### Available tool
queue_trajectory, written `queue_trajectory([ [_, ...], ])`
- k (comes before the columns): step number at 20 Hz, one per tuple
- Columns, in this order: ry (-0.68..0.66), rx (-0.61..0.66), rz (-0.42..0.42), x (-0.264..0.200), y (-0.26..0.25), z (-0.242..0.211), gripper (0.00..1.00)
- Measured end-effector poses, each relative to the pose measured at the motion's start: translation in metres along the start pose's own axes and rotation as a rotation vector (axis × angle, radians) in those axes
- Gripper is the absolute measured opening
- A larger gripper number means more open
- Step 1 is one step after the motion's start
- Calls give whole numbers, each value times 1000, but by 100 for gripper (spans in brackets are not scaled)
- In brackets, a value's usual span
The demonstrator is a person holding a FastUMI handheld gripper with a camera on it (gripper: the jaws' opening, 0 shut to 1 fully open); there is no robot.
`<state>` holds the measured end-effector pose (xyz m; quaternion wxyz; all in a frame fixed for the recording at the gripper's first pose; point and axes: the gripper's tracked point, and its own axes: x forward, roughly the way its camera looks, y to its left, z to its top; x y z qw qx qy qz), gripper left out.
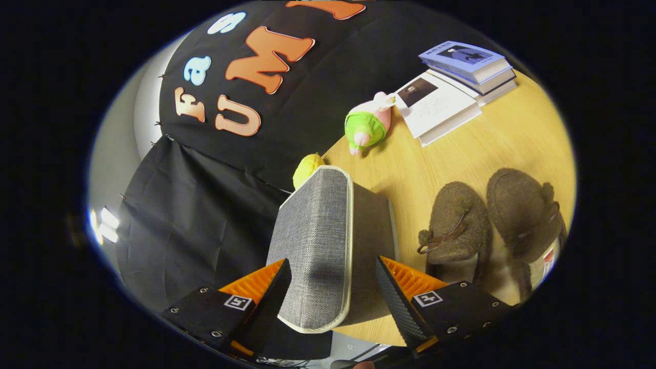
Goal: Open the storage box then place both shoes into the box .Put the left shoe in first, then the right shoe, with the right side of both shoes facing outward in a uniform manner.
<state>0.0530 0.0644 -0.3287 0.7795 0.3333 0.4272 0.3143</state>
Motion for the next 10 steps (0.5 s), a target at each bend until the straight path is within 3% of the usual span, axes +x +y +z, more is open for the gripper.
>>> queue_trajectory([
  [8,103,-1,44,31,11,-21,98],
  [10,106,-1,31,30,7,-21,93],
])
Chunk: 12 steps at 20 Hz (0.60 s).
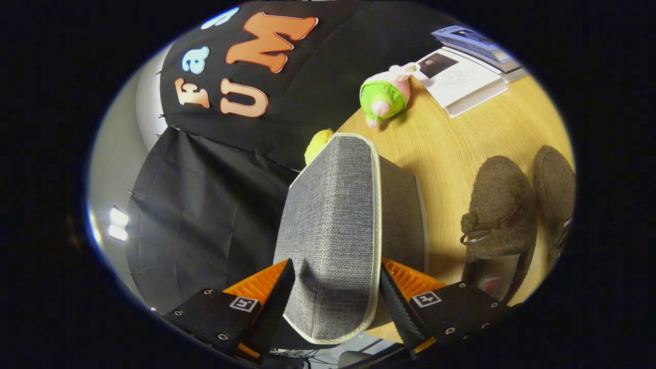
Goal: Open the storage box then place both shoes into the box .Put the left shoe in first, then the right shoe, with the right side of both shoes facing outward in a uniform manner.
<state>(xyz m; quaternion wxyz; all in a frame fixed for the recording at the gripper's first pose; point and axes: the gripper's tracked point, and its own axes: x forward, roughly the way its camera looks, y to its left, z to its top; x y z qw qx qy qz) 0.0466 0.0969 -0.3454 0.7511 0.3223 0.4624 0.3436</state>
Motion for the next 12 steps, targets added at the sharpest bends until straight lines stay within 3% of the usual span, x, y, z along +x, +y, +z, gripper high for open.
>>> queue_trajectory([
  [1,-1,8,-1,-4,0,0,85],
  [6,-69,27,-37,-15,-2,9,70],
  [8,-128,41,-50,-22,2,18,55],
  [9,-155,56,-50,-24,4,21,35],
  [11,-182,103,-32,-27,15,23,11],
  [12,-194,125,-29,-28,20,24,6],
])
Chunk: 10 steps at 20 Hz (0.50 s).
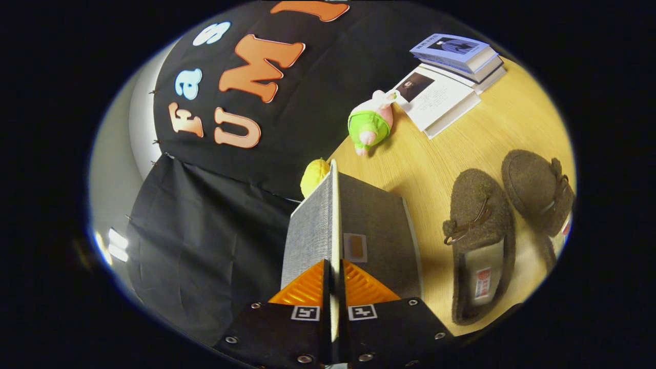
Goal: Open the storage box then place both shoes into the box .Put the left shoe in first, then the right shoe, with the right side of both shoes facing outward in a uniform manner.
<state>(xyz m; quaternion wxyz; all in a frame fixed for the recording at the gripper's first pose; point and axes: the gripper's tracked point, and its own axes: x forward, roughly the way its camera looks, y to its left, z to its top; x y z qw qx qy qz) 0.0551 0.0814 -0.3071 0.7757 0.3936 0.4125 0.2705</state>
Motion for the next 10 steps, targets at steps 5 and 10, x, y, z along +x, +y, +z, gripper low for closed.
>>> queue_trajectory([
  [5,-36,-23,17,-10,38,-6,1],
  [10,-108,-40,67,-19,94,0,1],
])
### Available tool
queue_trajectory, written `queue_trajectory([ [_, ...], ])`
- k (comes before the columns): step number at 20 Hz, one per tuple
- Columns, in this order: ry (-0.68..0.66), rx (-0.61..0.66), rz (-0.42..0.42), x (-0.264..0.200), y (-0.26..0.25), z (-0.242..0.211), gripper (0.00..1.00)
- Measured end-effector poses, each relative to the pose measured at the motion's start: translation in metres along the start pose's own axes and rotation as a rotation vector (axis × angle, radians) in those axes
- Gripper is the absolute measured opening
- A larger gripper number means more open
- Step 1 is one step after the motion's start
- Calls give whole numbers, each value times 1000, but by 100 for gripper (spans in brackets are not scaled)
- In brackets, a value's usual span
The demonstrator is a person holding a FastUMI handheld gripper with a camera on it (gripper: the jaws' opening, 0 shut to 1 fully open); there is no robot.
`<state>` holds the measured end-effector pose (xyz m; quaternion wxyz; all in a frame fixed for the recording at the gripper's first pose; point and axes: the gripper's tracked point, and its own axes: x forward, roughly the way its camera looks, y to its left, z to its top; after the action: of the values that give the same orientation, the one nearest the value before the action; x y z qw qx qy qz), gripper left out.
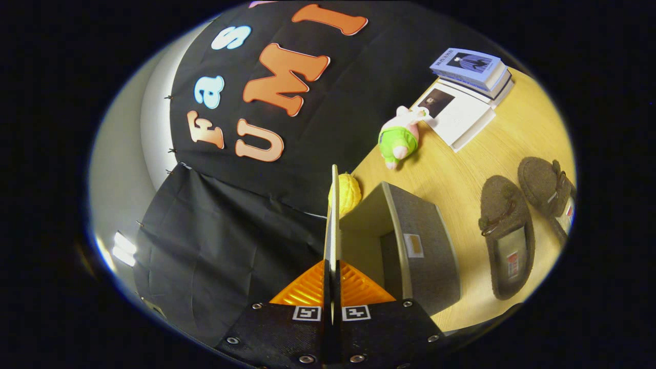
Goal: Open the storage box then place both shoes into the box .Put the left shoe in first, then the right shoe, with the right side of both shoes facing outward in a uniform manner.
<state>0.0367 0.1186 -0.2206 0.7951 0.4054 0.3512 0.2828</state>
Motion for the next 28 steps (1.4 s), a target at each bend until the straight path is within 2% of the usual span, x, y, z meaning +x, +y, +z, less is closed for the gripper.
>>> queue_trajectory([
  [7,-73,-102,-5,19,72,-2,2],
  [15,-23,-156,52,76,145,-62,2],
  [20,27,-203,40,112,166,-98,2],
  [22,40,-228,57,118,179,-110,5],
  [24,61,-280,57,128,182,-121,19],
  [27,41,-367,5,124,168,-117,81],
  [28,28,-373,-13,125,161,-113,90],
])
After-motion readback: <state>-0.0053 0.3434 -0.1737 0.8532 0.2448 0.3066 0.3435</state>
